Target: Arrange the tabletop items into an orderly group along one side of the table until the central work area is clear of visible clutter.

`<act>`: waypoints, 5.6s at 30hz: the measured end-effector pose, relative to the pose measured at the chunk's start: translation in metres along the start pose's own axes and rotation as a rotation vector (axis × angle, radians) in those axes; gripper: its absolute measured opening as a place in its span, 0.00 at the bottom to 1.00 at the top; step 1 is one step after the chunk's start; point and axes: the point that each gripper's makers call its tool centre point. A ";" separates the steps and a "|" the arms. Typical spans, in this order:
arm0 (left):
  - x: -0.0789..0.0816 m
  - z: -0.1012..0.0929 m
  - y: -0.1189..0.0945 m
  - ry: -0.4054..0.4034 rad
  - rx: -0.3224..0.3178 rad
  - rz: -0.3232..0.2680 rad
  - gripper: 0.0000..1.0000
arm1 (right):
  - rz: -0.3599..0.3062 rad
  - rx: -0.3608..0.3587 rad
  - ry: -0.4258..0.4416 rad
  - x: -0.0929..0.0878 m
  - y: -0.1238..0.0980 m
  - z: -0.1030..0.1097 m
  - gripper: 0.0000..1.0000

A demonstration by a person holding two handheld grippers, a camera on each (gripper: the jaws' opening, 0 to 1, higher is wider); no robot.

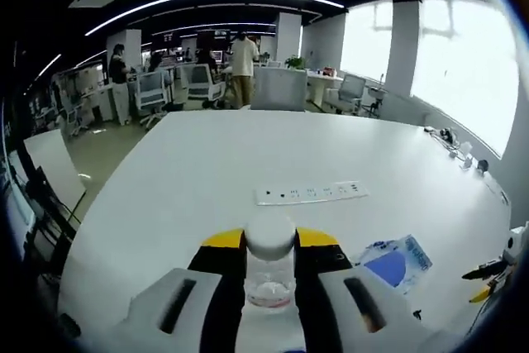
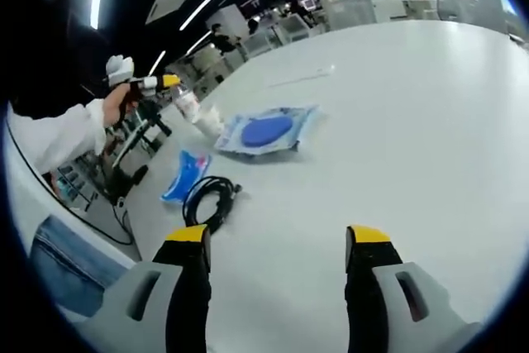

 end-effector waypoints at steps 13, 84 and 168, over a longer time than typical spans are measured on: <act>-0.012 -0.001 0.000 -0.005 0.018 0.034 0.19 | 0.021 0.007 -0.003 -0.004 0.002 0.002 0.65; -0.033 0.006 -0.036 -0.068 0.071 -0.175 0.96 | 0.049 0.039 -0.018 -0.021 -0.001 0.017 0.66; -0.189 0.013 -0.205 -0.007 -0.065 -0.129 1.00 | 0.140 -0.031 -0.121 -0.006 0.070 0.073 0.65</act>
Point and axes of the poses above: the point that each gripper's makers call its tool centre point, and the gripper's own axes: y roughly forward along the fingers, z roughly to its left, x roughly out of its top, and after that the axes turned 11 degrees about x, right-handed
